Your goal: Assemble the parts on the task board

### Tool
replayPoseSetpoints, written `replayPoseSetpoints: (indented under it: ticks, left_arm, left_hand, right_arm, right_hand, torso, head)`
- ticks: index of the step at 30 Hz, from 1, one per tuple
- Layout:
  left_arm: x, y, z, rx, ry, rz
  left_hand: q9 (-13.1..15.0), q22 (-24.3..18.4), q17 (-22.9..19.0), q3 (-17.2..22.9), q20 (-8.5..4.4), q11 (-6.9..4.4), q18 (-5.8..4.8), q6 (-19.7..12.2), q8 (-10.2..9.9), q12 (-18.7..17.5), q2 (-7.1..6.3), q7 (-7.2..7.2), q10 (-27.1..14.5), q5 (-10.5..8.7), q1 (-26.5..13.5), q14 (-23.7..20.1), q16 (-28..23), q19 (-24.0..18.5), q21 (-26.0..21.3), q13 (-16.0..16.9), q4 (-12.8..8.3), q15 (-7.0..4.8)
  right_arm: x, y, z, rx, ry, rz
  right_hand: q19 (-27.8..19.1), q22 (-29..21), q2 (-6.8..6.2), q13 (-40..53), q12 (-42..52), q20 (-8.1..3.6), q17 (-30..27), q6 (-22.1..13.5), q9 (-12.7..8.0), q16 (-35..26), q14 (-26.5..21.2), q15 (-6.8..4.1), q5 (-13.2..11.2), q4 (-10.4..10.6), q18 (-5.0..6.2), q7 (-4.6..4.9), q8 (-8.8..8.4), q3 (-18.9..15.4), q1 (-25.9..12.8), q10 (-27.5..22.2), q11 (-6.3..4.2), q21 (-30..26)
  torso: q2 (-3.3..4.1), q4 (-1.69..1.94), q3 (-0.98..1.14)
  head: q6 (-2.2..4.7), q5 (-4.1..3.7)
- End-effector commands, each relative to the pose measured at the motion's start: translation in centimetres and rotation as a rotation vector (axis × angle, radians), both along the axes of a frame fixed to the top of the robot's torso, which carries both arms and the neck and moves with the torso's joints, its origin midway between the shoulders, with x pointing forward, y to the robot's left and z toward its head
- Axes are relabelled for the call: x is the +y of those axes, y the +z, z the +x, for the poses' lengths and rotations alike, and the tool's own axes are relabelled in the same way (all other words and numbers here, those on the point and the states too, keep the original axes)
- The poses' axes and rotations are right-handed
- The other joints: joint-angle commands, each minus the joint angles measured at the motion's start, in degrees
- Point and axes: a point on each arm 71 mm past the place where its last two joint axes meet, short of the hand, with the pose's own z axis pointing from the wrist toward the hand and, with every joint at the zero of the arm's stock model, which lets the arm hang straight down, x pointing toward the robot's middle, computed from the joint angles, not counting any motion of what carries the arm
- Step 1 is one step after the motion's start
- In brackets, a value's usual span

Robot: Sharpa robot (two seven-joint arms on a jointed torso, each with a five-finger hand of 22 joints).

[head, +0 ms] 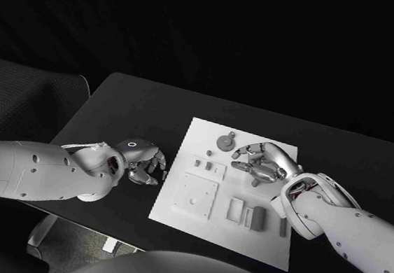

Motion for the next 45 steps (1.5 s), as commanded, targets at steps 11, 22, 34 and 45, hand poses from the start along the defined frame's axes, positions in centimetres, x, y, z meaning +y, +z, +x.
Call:
replayPoseSetpoints:
  ticks: [11,22,34,45]
  left_arm:
    - [-0.6,-0.3,0.5,-0.001,-0.017,0.007]
    - [-0.7,-0.6,0.7,0.010,-0.020,0.016]
    - [-1.1,-0.9,1.0,0.031,-0.030,0.015]
    - [-1.3,-1.1,1.0,0.051,-0.033,0.017]
  left_hand:
    - [0.20,1.03,-0.12,0.01,0.36,0.12,2.10,-1.35,-0.01,-0.08,0.19,1.33,0.02,0.01,-0.06,0.05,-0.27,0.23,-0.39,-0.03,0.49,0.29]
    - [0.37,1.09,-0.11,0.35,0.34,-0.01,2.12,-1.02,0.23,-0.02,0.88,1.18,0.02,0.20,0.23,0.08,-0.21,0.30,-0.39,-0.03,0.81,0.20]
    - [0.68,1.21,-0.03,0.30,0.22,-0.34,2.08,-0.17,0.78,0.15,1.76,0.79,0.09,0.28,0.29,0.13,0.00,0.37,-0.26,0.03,1.14,-0.05]
    - [1.07,1.25,0.06,-0.51,0.10,-0.37,1.98,1.37,1.61,0.30,1.86,0.76,0.04,0.26,-0.91,0.00,0.20,0.29,-0.09,0.06,1.95,-0.10]
  right_arm:
    - [0.2,0.0,-0.1,0.000,0.019,-0.002]
    - [0.3,0.0,-0.2,0.001,0.020,-0.002]
    - [0.3,0.0,-0.2,0.001,0.020,-0.002]
    - [0.3,0.0,-0.2,0.001,0.020,-0.002]
  right_hand:
    - [0.35,0.13,0.09,-0.02,0.25,0.04,0.01,-0.77,-0.10,0.16,0.28,-0.05,0.41,0.01,0.60,1.10,0.13,0.30,-0.35,0.13,0.42,-0.28]
    - [0.36,0.13,0.11,-0.03,0.26,0.04,0.00,-0.78,-0.11,0.17,0.28,-0.05,0.42,0.02,0.60,1.10,0.14,0.30,-0.38,0.14,0.42,-0.28]
    - [0.37,0.13,0.12,-0.04,0.26,0.04,0.00,-0.80,-0.12,0.17,0.29,-0.05,0.43,0.03,0.60,1.10,0.15,0.30,-0.41,0.14,0.42,-0.28]
    - [0.37,0.13,0.16,-0.04,0.27,0.04,0.00,-0.80,-0.13,0.17,0.29,-0.05,0.49,0.05,0.60,1.10,0.17,0.31,-0.44,0.14,0.42,-0.28]
  torso:
    - [0.00,-0.02,0.00]
    - [0.01,-0.04,0.01]
    - [0.01,-0.04,0.00]
    - [-0.02,0.00,0.02]
  head:
    - [0.00,-0.03]
    - [0.00,-0.16]
    - [0.00,-0.31]
    - [0.00,-0.46]
